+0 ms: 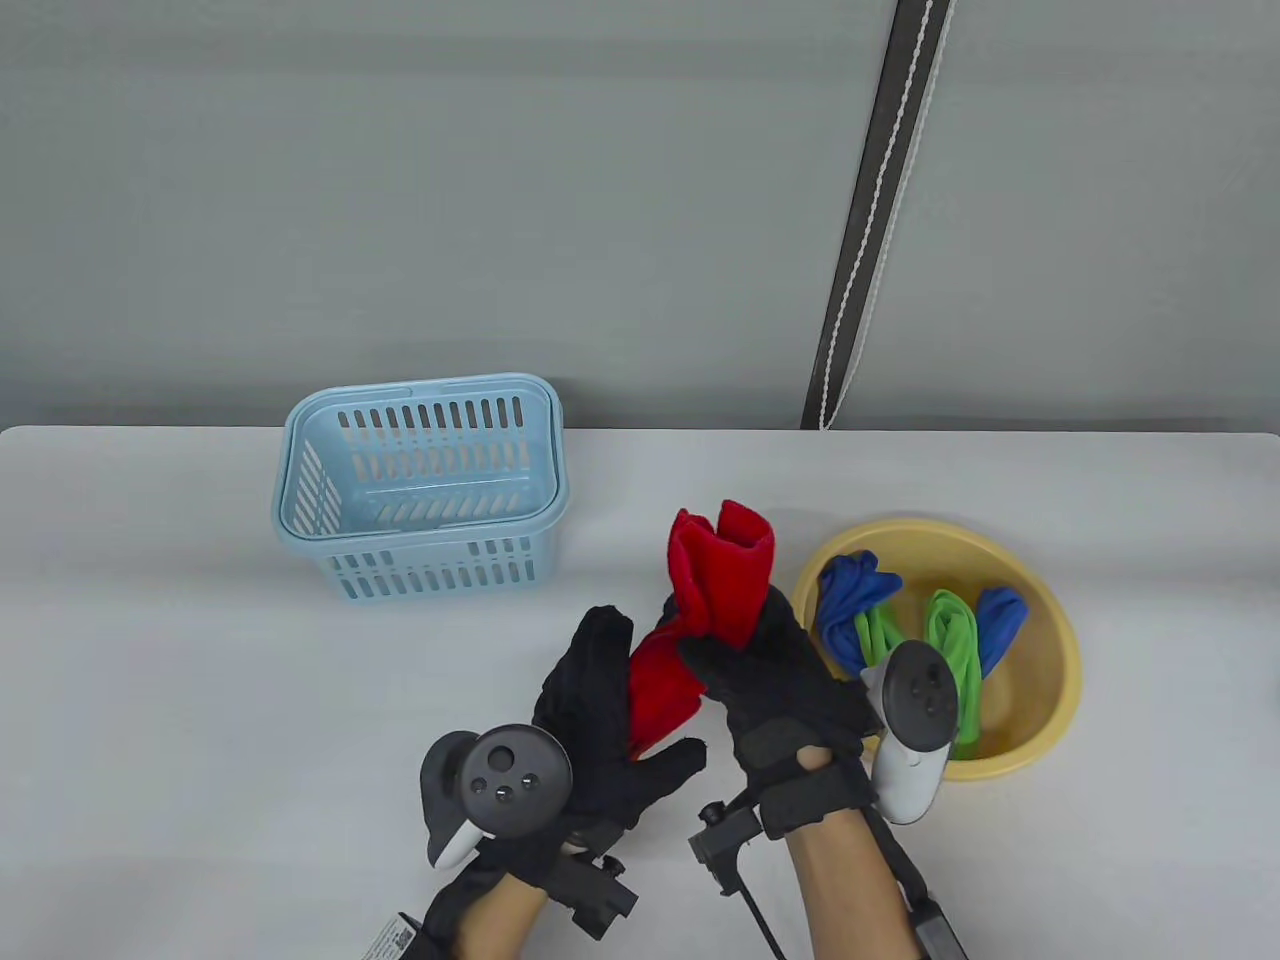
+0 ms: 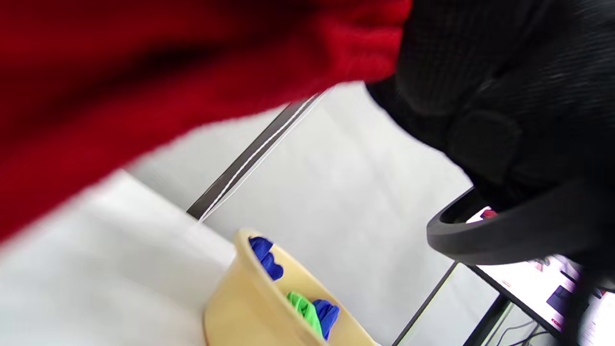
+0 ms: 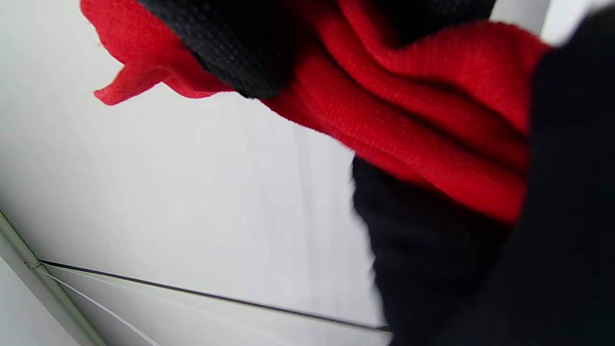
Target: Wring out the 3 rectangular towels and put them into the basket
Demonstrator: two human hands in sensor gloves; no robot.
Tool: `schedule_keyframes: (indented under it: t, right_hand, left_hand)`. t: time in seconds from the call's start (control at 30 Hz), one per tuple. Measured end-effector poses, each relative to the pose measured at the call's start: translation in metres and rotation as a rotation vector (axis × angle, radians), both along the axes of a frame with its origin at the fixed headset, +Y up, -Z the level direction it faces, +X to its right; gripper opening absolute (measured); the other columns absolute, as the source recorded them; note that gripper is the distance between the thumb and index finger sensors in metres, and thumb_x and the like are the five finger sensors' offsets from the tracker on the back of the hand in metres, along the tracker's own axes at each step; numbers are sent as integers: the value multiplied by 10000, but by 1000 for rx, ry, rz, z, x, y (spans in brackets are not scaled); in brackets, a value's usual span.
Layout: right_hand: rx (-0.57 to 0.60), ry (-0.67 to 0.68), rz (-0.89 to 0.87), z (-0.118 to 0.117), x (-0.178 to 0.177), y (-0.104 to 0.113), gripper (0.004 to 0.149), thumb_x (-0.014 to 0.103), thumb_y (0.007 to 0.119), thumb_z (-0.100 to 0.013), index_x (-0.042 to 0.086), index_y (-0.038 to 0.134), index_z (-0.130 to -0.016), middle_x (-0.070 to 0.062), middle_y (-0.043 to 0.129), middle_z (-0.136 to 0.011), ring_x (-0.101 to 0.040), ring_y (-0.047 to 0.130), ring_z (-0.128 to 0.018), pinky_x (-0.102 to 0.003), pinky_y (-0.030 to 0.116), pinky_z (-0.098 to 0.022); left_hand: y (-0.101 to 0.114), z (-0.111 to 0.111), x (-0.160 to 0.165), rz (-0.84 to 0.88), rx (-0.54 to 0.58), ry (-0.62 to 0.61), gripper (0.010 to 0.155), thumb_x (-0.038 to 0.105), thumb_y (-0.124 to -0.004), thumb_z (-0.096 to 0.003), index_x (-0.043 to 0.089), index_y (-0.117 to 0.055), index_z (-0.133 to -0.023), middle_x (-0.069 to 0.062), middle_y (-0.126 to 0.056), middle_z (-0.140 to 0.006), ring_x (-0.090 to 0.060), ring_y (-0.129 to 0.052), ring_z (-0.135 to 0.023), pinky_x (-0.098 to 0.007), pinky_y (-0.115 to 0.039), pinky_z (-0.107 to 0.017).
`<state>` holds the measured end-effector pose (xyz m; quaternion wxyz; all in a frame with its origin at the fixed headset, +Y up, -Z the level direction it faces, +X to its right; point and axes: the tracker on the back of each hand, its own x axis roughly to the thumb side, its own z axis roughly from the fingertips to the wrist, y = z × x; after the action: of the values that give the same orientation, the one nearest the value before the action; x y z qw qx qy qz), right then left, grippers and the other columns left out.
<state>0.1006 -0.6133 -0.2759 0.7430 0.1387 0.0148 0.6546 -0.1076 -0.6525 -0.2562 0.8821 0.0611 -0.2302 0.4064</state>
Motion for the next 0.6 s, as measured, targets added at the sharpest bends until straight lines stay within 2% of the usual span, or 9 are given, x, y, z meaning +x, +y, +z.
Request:
schedule_keyframes:
  t: [0.07, 0.17, 0.23, 0.3, 0.4, 0.43, 0.5, 0.53, 0.6]
  right_hand:
    - [-33, 43, -40, -2, -8, -11, 504, 221, 878, -565, 186, 626, -1000, -124, 764, -1009, -434, 833, -912, -591, 788, -604]
    - [-58, 55, -97, -7, -9, -26, 508, 218, 877, -562, 184, 620, -999, -122, 764, -1004, -433, 827, -918, -606, 771, -615]
    - [-77, 62, -156, -10, -6, -37, 514, 202, 861, -566, 180, 599, -1008, -128, 758, -999, -434, 817, -922, -627, 744, -626]
    - [-114, 64, -257, -13, 0, -52, 559, 168, 827, -575, 172, 523, -1045, -128, 724, -1003, -426, 792, -934, -635, 709, -650]
    - [-183, 78, -386, -18, 9, -75, 611, 150, 800, -582, 138, 444, -1078, -150, 687, -997, -435, 759, -929, -646, 669, -666]
    - [-196, 80, -399, -18, 12, -83, 630, 155, 793, -591, 126, 410, -1090, -155, 673, -1000, -437, 750, -926, -646, 662, -670]
    - [-245, 49, -402, -16, 19, -97, 660, 165, 795, -596, 114, 378, -1105, -166, 658, -1009, -444, 739, -928, -648, 655, -672]
    - [-254, 27, -393, -16, 23, -102, 689, 183, 799, -600, 104, 348, -1116, -177, 636, -1021, -453, 723, -933, -652, 645, -674]
    - [-248, -25, -375, -15, 30, -104, 719, 201, 804, -604, 97, 320, -1125, -184, 617, -1032, -457, 707, -942, -651, 638, -677]
  left_hand:
    - [-13, -7, -8, 54, -18, 36, 1046, 588, -914, -462, 91, -320, -1165, -166, -738, -1119, -398, -935, -841, -666, -746, -630]
    - [-23, -14, -22, 79, -34, 96, 774, 458, -942, -482, 151, -592, -1100, -40, -1002, -827, -283, -1061, -565, -545, -878, -512]
    - [-26, -17, -29, 102, -53, 102, 512, 424, -915, -507, 194, -808, -952, -40, -1023, -767, -281, -1057, -538, -547, -877, -501]
    - [-28, -18, -35, 118, -95, 102, 427, 405, -903, -519, 217, -836, -897, -34, -1003, -810, -299, -1049, -609, -564, -863, -526]
    - [-34, -21, -43, 157, -120, 109, 406, 374, -887, -525, 211, -809, -889, -54, -963, -913, -338, -1035, -712, -585, -854, -546]
    - [-36, -21, -46, 182, -131, 107, 402, 363, -887, -524, 204, -806, -884, -58, -972, -896, -334, -1041, -708, -582, -861, -541]
    - [-39, -22, -51, 250, -162, 98, 401, 351, -894, -522, 194, -803, -880, -49, -1010, -795, -300, -1072, -601, -515, -908, -460]
    - [-40, -22, -53, 258, -160, 100, 403, 353, -893, -521, 193, -802, -879, -46, -1015, -761, -275, -1074, -524, -456, -924, -380]
    - [-39, -21, -57, 259, -145, 121, 405, 370, -886, -525, 200, -799, -882, -46, -1015, -731, -228, -1054, -414, -377, -921, -286]
